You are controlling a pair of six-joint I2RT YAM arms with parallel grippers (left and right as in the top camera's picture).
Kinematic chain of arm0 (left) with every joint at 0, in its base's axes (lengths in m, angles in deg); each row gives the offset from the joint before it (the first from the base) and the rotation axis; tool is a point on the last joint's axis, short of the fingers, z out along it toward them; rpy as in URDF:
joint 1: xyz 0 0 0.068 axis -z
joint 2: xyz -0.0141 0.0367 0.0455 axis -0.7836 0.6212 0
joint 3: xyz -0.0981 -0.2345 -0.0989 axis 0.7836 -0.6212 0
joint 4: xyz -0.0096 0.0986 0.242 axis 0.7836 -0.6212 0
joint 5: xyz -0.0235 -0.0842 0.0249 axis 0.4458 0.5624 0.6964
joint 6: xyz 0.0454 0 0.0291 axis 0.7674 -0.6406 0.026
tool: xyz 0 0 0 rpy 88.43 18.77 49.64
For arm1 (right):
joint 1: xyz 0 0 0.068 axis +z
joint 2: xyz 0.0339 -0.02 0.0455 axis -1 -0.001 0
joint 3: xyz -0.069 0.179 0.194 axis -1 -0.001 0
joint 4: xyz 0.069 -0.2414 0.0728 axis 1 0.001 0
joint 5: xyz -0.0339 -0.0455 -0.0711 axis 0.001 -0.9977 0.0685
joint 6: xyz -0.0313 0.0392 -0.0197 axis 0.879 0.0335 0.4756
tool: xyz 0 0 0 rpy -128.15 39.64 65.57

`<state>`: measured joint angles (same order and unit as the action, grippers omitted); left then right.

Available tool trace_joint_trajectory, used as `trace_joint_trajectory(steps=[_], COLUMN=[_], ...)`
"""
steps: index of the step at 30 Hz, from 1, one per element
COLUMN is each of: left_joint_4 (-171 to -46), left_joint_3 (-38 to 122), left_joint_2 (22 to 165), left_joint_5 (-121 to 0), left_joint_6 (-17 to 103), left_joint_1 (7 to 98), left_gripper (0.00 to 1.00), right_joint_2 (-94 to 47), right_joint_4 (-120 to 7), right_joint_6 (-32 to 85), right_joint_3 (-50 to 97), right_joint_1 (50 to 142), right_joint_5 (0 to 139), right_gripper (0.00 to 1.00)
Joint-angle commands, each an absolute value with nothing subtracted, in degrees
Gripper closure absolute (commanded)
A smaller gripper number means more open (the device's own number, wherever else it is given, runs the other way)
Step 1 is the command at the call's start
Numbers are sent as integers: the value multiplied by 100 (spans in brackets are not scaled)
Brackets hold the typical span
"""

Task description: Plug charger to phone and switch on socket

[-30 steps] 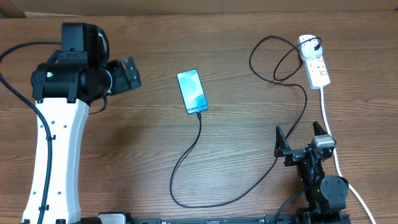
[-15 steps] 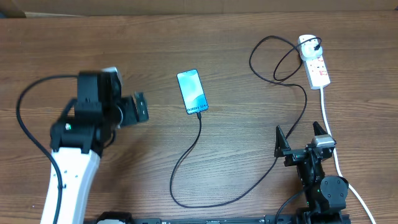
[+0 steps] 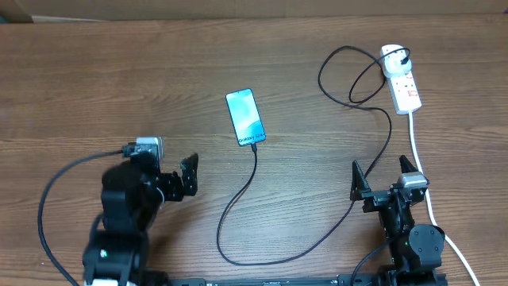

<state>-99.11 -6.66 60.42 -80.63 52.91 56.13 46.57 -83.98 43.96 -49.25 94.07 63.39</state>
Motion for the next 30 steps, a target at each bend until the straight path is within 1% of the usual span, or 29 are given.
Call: trace_joint_trajectory(steps=[1,6,13,15,25,30], left_joint_4=[-9297,-8674,-8489,-8213,-7284,-7227], left_joint_3=[-1488,-2198,-2666,-2878,-3730,-3752], left_joint_2=[5249,4366,3321,2997,2274,2217], left_joint_5=[-7773,-7749,-7889,-7956,-7952,-8050], left_joint_6=[5413,5413,5409,5413,5394,5394], left_joint_1=[5602,5602,5602,5602,5602,5600], left_gripper=[0,0,0,0,0,0], right_joint_2=[4714,4714,4714,4714,4714,4714], right_joint_4=[-8424,-8422,-8424,-8424,-8424,-8424], right_joint_6=[4394,4394,4394,4394,4394,4394], right_joint_3=[-4984,-4984,-4984,-4984,-4984,-4984], right_joint_1=[9382,9382,9382,9382,9382,9382], right_joint_5=[6267,6267,6267,6267,6267,6267], right_gripper=[0,0,0,0,0,0])
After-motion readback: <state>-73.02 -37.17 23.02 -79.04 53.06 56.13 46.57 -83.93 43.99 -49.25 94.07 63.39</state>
